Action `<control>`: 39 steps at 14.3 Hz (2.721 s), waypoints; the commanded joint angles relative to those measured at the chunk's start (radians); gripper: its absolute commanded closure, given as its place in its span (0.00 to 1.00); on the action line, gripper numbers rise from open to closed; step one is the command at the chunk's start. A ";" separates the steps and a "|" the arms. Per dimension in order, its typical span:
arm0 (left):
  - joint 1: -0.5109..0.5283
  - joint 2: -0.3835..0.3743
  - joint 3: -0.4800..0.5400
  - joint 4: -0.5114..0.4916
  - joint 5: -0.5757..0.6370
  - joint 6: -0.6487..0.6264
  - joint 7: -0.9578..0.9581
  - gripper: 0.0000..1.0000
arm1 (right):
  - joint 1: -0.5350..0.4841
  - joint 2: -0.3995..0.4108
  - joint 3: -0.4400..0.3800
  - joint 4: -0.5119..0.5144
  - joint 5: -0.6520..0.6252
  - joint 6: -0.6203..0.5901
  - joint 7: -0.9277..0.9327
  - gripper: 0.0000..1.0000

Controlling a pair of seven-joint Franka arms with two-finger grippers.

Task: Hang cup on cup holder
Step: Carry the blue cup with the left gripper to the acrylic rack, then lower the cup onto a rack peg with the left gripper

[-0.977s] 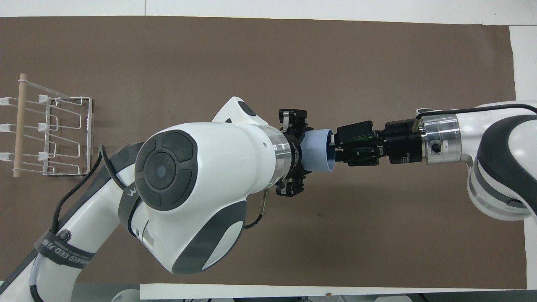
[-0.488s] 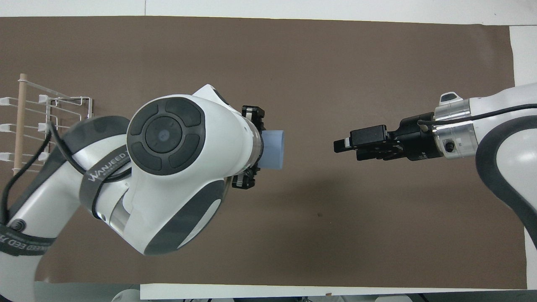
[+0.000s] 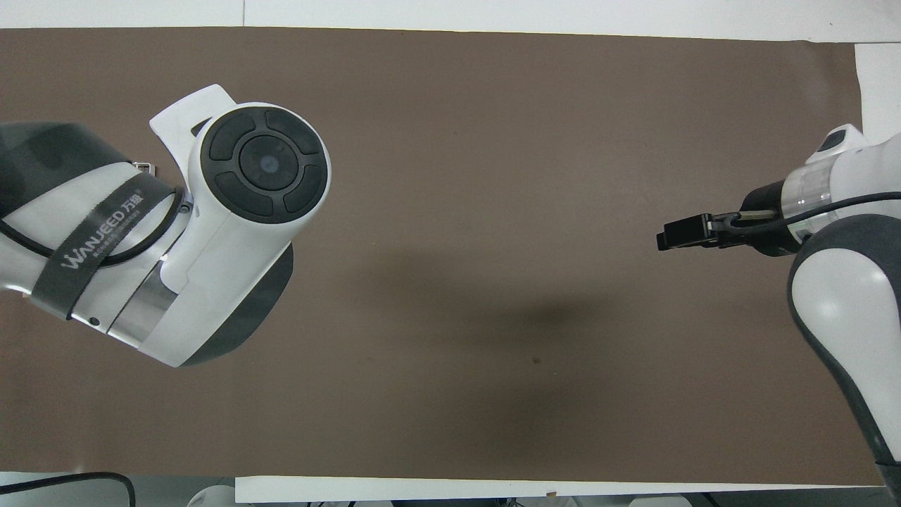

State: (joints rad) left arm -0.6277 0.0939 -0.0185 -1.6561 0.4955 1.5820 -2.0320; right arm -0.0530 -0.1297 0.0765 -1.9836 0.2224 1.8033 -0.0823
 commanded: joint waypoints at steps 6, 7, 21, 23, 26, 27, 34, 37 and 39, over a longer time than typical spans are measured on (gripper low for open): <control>0.063 0.118 -0.001 -0.151 0.512 -0.243 -0.007 1.00 | -0.153 0.008 0.009 0.297 -0.282 -0.367 0.006 0.01; 0.066 0.141 -0.001 -0.160 0.562 -0.266 -0.031 1.00 | -0.156 0.008 0.011 0.334 -0.288 -0.405 0.006 0.01; 0.235 0.325 -0.003 -0.139 0.906 -0.176 -0.186 1.00 | -0.148 0.005 0.011 0.308 -0.281 -0.406 0.007 0.01; 0.258 0.326 -0.003 -0.139 0.908 -0.133 -0.185 1.00 | -0.148 0.005 0.011 0.308 -0.281 -0.407 0.007 0.01; 0.272 0.328 -0.003 -0.143 0.908 -0.096 -0.185 1.00 | -0.148 0.005 0.011 0.310 -0.281 -0.409 0.007 0.01; 0.273 0.326 -0.003 -0.145 0.908 -0.087 -0.185 1.00 | -0.148 0.005 0.011 0.310 -0.281 -0.409 0.009 0.01; 0.304 0.325 -0.006 -0.177 0.903 -0.034 -0.185 1.00 | -0.148 0.005 0.011 0.310 -0.281 -0.409 0.006 0.01; 0.312 0.325 -0.005 -0.185 0.903 -0.013 -0.185 1.00 | -0.148 0.005 0.011 0.310 -0.281 -0.407 0.006 0.01; 0.313 0.325 -0.005 -0.185 0.903 -0.007 -0.185 1.00 | -0.148 0.005 0.011 0.310 -0.281 -0.409 0.006 0.01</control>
State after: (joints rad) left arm -0.3413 0.4203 -0.0143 -1.8143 1.3907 1.5250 -2.2133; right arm -0.1981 -0.1198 0.0836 -1.6716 -0.0445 1.4057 -0.0824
